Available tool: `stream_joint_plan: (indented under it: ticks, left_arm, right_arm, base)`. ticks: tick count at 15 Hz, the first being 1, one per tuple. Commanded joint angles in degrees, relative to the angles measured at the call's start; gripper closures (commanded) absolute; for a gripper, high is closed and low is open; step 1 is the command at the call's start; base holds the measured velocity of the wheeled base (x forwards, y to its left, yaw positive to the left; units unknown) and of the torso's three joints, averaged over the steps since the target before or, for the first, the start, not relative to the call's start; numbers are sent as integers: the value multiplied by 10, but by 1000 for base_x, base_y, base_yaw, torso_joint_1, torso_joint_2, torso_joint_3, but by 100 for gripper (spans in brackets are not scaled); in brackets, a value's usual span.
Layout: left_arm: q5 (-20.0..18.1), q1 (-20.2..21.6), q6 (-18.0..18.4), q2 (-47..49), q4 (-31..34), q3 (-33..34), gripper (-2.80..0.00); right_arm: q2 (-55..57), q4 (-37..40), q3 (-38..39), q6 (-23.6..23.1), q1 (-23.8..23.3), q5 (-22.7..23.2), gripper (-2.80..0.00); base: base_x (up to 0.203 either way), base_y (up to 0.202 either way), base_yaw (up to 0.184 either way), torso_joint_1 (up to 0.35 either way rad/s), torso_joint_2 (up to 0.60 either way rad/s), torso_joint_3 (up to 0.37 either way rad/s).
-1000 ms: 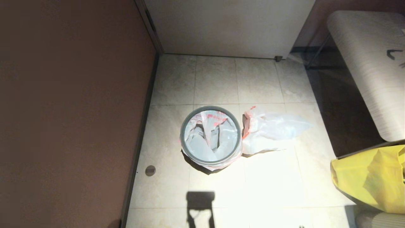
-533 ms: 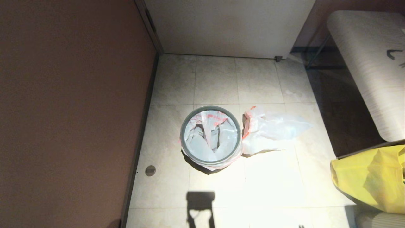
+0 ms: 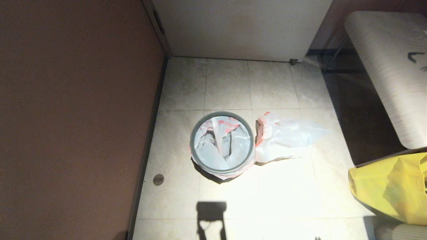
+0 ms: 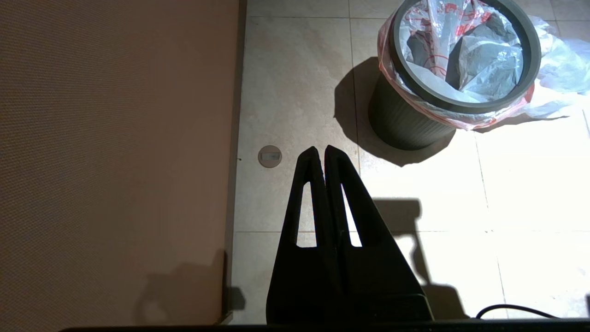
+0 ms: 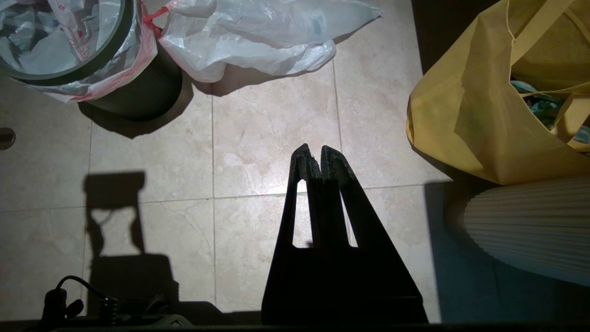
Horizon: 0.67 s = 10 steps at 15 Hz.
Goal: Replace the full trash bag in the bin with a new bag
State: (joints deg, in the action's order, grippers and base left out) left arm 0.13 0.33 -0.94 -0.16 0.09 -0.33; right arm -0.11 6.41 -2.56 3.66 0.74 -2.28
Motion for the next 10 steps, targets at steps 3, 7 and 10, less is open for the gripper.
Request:
stream_joint_plan:
  ticks: [3,7,10]
  left_arm:
    - [0,0,0,1,0,0,0]
    - [0,0,0,1,0,0,0]
    - [0,0,0,1,0,0,0]
  right_arm:
    - [1,2,0,0,0,0,0]
    - [1,-1,0,3,0,-1,0]
    - [1,-1,0,2,0,-1,0]
  base:
    - [0,0,0,0,0,0]
    - [0,0,0,0,0,0]
    - [0,0,0,0,0,0]
